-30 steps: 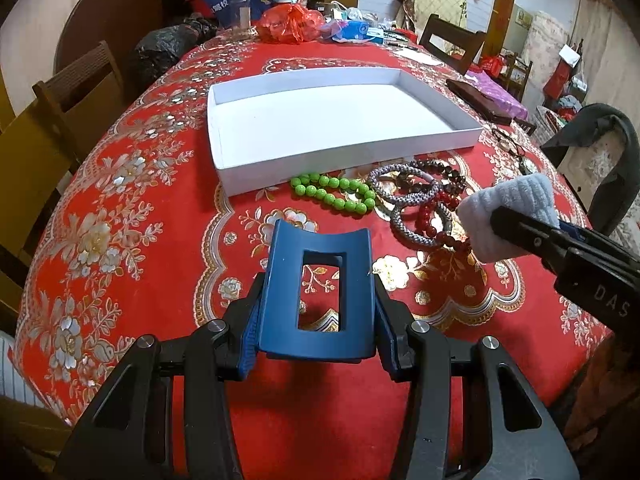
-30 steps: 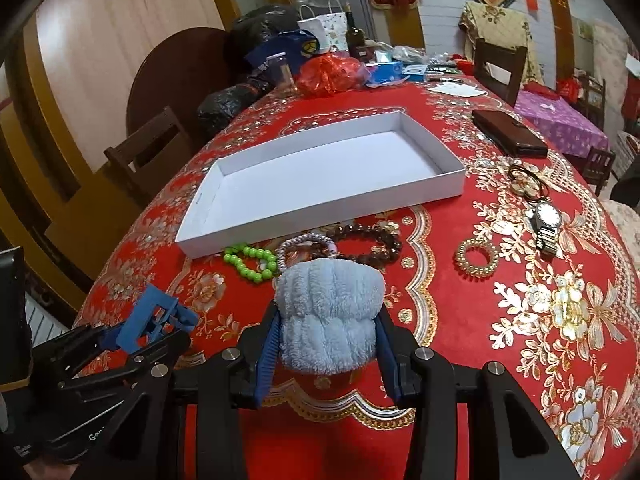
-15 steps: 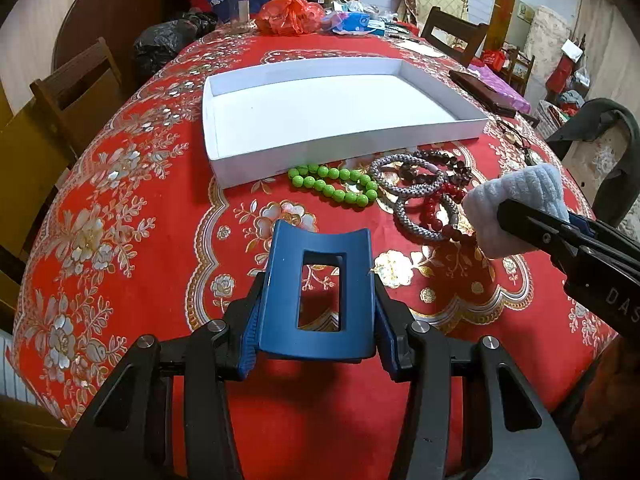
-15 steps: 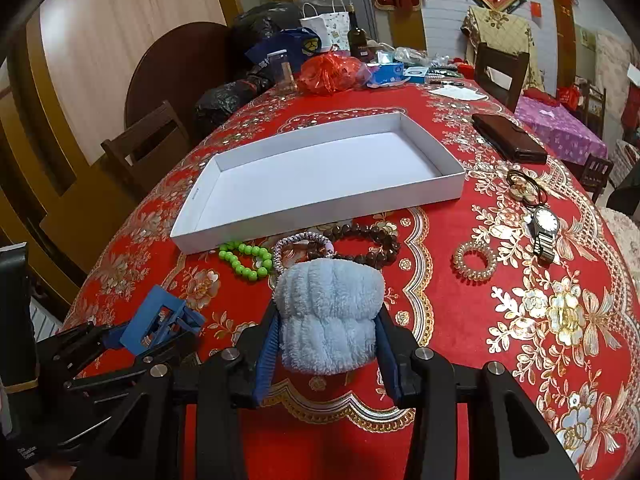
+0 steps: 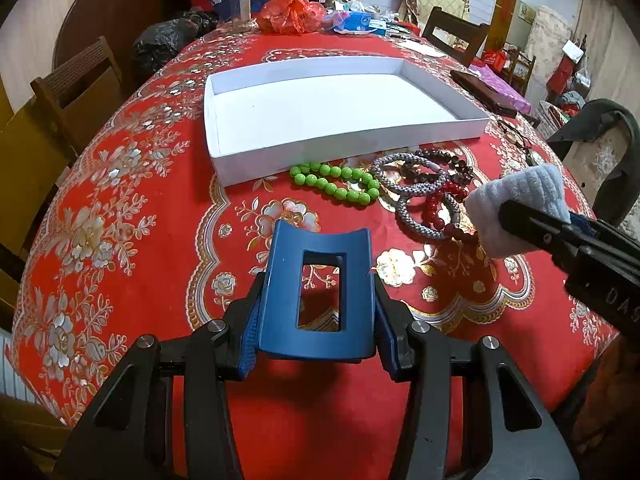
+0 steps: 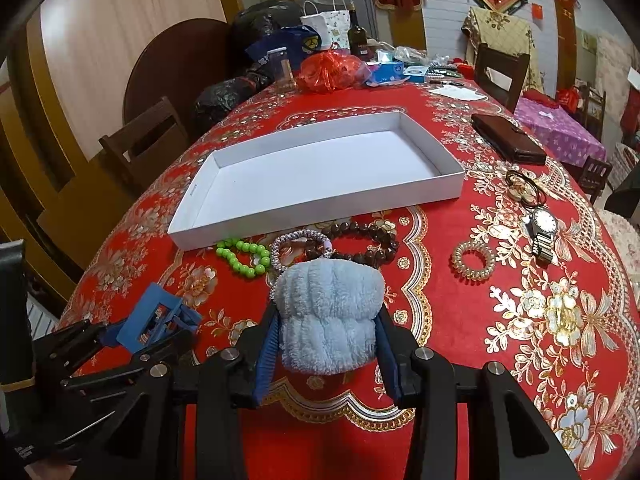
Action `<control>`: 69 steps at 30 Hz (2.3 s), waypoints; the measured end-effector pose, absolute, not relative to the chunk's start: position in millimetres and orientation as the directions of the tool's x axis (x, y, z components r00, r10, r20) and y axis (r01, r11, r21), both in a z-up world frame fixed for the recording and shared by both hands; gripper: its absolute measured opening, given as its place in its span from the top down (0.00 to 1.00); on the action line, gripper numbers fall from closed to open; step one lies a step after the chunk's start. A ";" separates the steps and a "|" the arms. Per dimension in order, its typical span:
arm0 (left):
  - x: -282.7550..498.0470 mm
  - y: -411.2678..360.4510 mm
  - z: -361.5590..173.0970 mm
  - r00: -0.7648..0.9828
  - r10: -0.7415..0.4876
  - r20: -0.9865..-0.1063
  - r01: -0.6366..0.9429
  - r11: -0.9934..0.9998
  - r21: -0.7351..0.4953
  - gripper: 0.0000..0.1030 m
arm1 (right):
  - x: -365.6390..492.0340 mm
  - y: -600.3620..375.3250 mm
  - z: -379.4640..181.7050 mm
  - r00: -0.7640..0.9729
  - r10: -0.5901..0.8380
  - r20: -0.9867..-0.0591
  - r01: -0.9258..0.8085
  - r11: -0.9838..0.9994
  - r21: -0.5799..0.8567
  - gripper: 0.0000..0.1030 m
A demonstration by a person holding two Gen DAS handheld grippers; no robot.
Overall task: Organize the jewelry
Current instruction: 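Carry the claw clip and scrunchie into the white tray and release both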
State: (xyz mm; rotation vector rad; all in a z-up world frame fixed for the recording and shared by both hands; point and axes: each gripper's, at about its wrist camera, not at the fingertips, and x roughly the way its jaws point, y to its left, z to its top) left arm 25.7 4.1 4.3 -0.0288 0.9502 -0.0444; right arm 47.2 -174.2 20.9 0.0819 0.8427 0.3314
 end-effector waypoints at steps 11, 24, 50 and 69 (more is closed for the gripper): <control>50.5 28.1 23.5 0.621 -0.070 -0.781 0.009 0.997 -0.082 0.55 | 110.7 -190.9 65.3 0.624 0.308 -0.718 -0.291 0.945 0.152 0.60; 148.5 46.5 48.3 0.685 -0.117 -0.719 0.045 0.992 -0.118 0.55 | 201.5 -198.6 43.9 0.647 0.359 -0.672 -0.292 0.932 0.217 0.60; 172.1 59.8 -7.6 0.694 0.050 -0.718 0.009 0.997 0.078 0.37 | 220.5 -225.0 4.4 0.504 0.434 -0.747 -0.190 0.899 0.395 0.42; 90.7 46.8 37.4 0.722 -0.137 -0.678 0.103 0.991 -0.090 0.35 | 105.0 -296.2 37.7 0.682 0.288 -0.673 0.056 0.896 0.441 0.34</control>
